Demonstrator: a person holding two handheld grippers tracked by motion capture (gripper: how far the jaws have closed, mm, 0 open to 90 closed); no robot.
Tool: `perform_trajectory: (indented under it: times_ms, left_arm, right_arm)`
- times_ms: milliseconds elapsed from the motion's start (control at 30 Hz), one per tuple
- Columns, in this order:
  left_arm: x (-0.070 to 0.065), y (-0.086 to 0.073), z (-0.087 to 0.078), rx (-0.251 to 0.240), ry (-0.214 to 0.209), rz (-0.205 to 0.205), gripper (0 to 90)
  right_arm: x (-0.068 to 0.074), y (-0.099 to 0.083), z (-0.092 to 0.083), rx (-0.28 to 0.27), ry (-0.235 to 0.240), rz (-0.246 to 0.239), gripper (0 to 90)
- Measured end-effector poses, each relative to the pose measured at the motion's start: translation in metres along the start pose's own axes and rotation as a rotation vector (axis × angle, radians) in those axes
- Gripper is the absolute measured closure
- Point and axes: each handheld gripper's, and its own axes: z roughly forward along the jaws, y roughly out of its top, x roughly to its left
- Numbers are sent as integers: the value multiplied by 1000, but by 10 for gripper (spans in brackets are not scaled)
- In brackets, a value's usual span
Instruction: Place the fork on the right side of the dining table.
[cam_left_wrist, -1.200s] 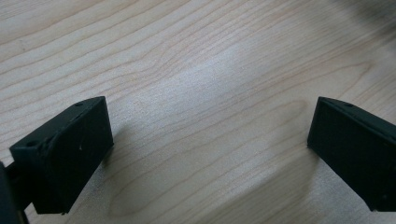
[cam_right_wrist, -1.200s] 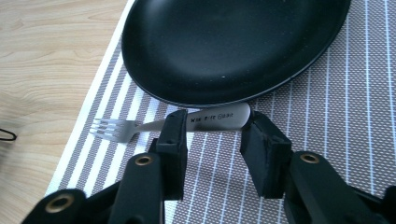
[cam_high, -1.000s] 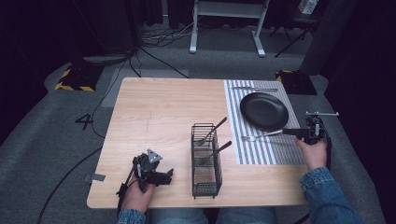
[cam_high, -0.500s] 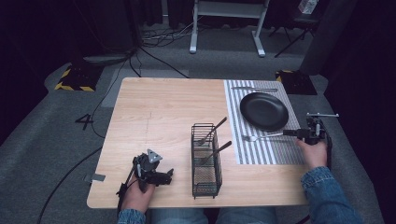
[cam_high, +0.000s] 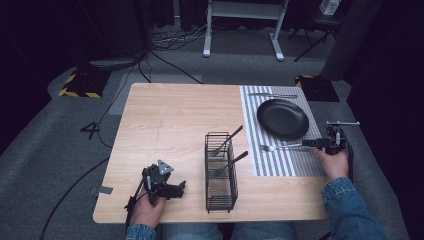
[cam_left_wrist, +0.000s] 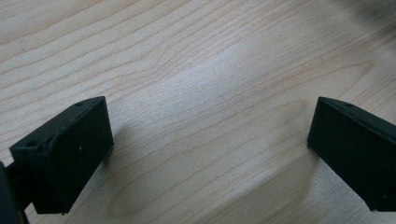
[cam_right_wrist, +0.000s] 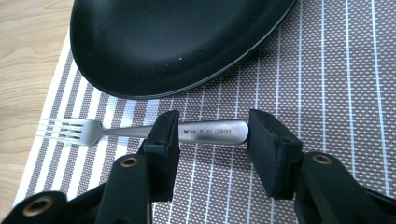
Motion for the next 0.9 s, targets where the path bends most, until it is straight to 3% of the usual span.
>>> perform_trajectory:
  times_ms: [467, 667, 900]
  left_arm:
    - [0, 0, 0, 0, 1, 0, 3]
    - [0, 0, 0, 0, 1, -1, 2]
    - [0, 0, 0, 0, 1, -1, 2]
  right_arm:
    - [-4, -3, 1, -7, -18, 2, 541]
    - [2, -2, -10, -43, -15, -36, 531]
    - [27, -3, -28, -89, -2, -139, 504]
